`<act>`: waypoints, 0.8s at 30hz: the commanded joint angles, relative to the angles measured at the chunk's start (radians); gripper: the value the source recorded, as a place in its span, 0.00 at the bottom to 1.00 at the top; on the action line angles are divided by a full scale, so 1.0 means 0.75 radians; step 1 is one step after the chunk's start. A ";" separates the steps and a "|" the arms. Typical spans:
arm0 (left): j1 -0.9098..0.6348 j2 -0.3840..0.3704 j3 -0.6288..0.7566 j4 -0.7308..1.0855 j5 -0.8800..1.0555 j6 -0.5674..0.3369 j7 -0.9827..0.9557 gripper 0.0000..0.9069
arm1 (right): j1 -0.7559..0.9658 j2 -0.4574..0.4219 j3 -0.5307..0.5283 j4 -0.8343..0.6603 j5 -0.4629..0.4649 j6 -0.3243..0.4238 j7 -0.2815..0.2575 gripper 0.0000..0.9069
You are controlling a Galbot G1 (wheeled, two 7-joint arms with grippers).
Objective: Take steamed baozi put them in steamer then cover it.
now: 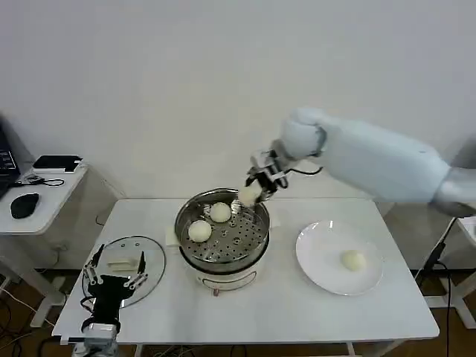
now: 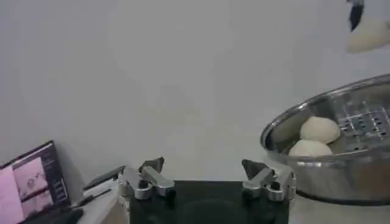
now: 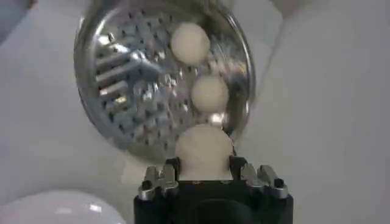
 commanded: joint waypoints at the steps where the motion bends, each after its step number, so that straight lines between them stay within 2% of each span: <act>1: 0.010 -0.010 -0.014 -0.006 0.002 -0.001 -0.001 1.00 | -0.099 0.211 -0.064 -0.022 -0.055 0.099 -0.041 0.61; 11: 0.010 -0.009 -0.027 -0.004 -0.007 -0.003 0.000 1.00 | -0.156 0.209 -0.107 0.000 -0.103 0.147 -0.054 0.61; 24: 0.005 -0.012 -0.026 0.006 -0.009 -0.006 -0.001 1.00 | -0.128 0.177 -0.117 0.022 -0.093 0.188 -0.094 0.61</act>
